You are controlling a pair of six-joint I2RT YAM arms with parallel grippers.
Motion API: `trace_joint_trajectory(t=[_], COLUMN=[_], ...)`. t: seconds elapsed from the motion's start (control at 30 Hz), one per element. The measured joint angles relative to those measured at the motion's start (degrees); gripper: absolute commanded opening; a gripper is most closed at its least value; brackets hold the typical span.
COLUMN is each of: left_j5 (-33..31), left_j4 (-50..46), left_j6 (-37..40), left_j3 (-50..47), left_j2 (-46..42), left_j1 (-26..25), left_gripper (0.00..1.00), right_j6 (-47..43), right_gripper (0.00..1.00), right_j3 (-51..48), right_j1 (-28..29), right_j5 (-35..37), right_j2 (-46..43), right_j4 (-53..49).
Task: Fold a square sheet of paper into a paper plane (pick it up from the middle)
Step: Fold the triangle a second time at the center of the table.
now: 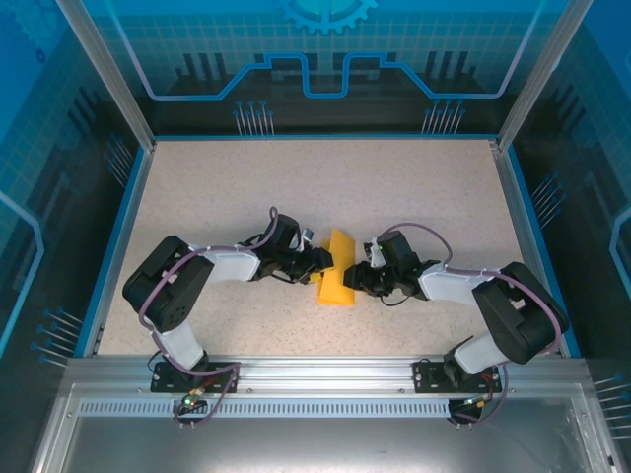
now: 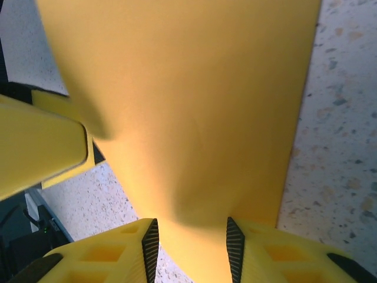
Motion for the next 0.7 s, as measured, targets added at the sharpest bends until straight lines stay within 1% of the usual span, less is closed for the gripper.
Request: trace_joint_trajectory(t=[0.17,0.4,0.53,0.7], left_j5=[1.9,6.2,6.8,6.9], left_j4=[0.5,1.3,1.3,-0.1], left_j6=[0.1,0.8,1.5,1.9], left_j3=[0.2,2.9,3.2,3.3], left_j2=[0.3,3.3,3.5,3.5], left_j1=[1.8,1.9,1.9,1.9], left_gripper=[0.48,0.45,0.41,0.29], right_j6=[0.0,0.0,-0.2,-1.1], right_gripper=[0.36,0.36,0.37,0.37], right_j3=[0.0,0.0,0.0,0.1], right_j1=[0.0,0.0,0.0,0.1], right_j5=[-0.8,-0.8,-0.8,-0.7], right_j2=[1.4,1.6,1.5,0.7], right_j4=[0.1,0.1,-0.2,-1.4])
